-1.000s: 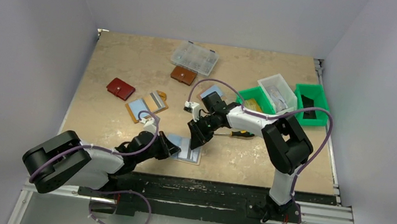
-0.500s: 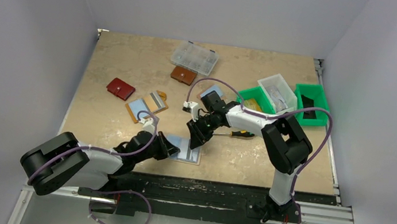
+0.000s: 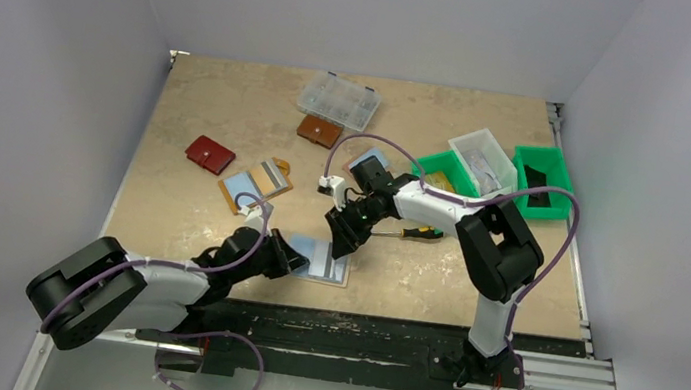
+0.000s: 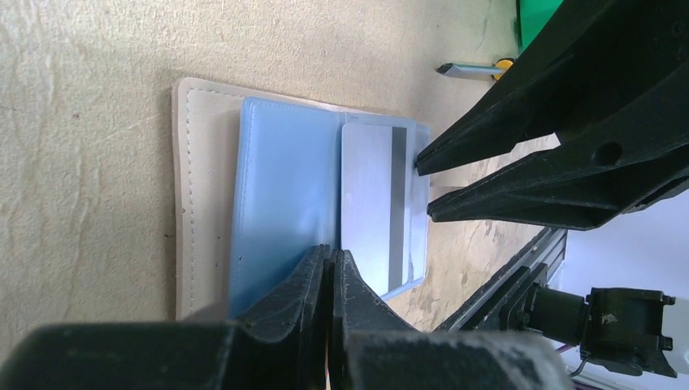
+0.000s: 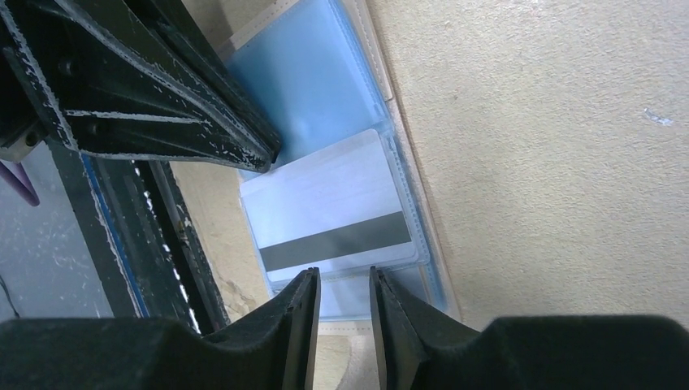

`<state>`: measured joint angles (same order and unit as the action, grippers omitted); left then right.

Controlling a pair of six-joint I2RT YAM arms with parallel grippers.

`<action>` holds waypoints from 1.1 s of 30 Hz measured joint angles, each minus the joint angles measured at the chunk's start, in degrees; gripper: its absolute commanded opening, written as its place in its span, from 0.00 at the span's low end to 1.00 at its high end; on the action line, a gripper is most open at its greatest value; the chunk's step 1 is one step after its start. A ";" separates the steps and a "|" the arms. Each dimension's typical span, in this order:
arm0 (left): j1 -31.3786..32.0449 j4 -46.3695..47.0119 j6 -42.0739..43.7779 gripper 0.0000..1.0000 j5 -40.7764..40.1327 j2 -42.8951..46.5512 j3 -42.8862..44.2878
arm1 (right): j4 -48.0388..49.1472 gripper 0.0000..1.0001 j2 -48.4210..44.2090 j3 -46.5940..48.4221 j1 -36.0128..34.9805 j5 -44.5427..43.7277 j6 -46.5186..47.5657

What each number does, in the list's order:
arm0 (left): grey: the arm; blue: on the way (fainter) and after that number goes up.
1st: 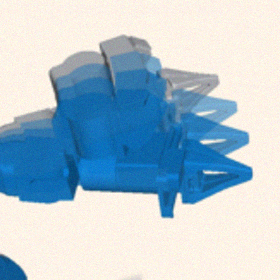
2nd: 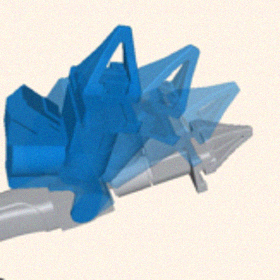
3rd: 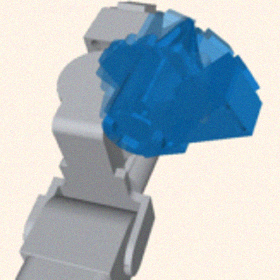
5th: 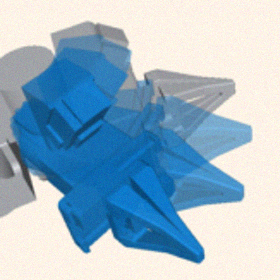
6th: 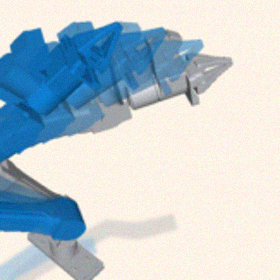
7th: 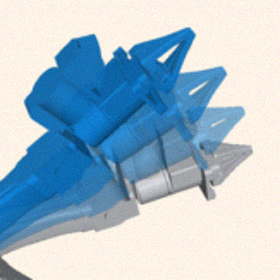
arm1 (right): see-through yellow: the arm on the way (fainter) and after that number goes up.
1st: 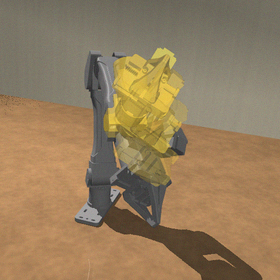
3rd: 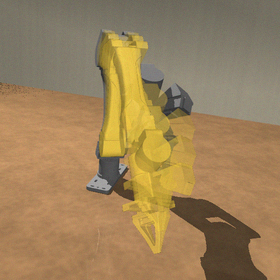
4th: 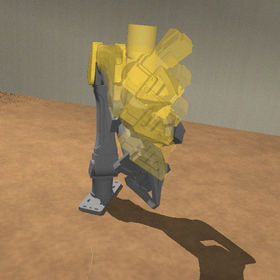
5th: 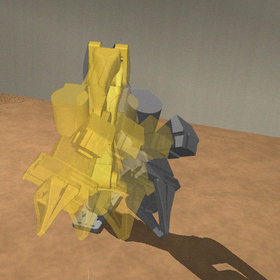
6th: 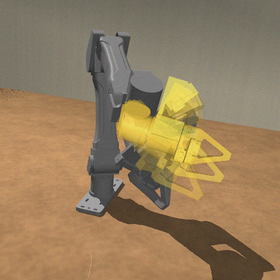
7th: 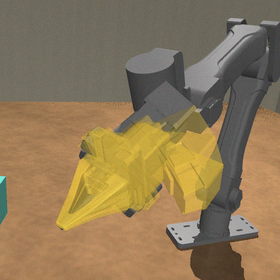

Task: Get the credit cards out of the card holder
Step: Remove the credit card from the card holder.

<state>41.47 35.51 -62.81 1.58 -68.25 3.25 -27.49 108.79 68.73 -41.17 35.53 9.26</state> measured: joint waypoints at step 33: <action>-0.98 10.14 0.26 0.28 6.12 -6.88 -0.85 | -0.87 0.13 2.58 0.90 1.14 4.44 -0.57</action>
<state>40.49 45.65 -62.54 7.70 -75.13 2.39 -28.36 111.37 69.63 -40.03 39.97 8.69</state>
